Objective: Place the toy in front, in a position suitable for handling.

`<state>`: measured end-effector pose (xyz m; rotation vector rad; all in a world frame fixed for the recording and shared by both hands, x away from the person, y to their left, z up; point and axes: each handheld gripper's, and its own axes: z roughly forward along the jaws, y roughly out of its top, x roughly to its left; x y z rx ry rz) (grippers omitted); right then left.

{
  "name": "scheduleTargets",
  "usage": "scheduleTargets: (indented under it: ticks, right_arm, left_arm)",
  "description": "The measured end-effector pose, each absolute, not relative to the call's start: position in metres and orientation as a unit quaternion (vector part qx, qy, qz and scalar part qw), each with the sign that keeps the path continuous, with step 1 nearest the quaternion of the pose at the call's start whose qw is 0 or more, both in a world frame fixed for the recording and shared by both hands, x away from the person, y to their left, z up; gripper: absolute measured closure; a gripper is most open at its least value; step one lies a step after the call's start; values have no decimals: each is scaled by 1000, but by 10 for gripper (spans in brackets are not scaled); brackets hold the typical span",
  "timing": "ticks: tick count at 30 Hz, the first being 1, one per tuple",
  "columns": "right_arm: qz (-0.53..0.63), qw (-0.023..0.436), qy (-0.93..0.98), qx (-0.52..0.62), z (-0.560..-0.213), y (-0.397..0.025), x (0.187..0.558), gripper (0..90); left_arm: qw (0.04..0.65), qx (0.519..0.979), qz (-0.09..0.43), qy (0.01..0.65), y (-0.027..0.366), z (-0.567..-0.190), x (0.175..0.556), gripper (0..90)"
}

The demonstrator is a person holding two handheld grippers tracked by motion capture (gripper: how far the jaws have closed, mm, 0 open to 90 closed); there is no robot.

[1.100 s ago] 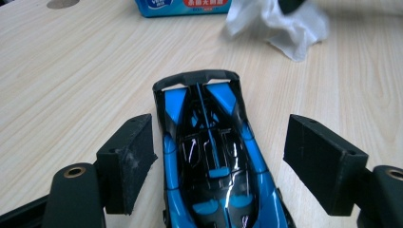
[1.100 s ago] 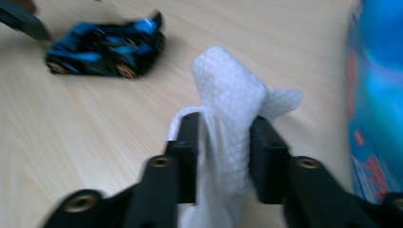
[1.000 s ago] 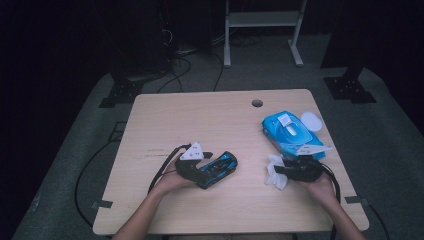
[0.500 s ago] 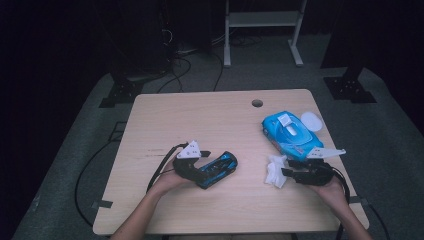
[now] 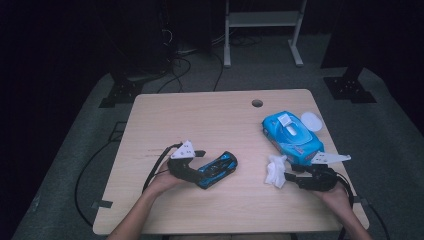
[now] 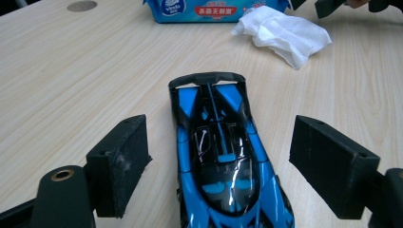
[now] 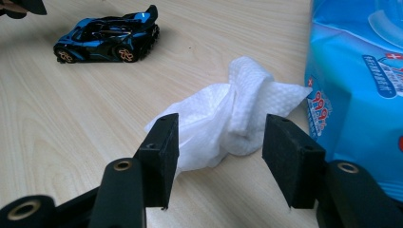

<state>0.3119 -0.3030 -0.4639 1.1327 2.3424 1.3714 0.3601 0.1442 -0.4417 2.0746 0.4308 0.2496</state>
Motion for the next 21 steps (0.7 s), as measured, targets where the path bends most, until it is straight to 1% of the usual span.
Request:
scheduleTargets:
  ticks: [21]
  right_arm:
    - [471, 100, 791, 376, -463, -304, 303, 436]
  left_arm:
    - [490, 841, 119, 197, 175, -437, 353, 198]
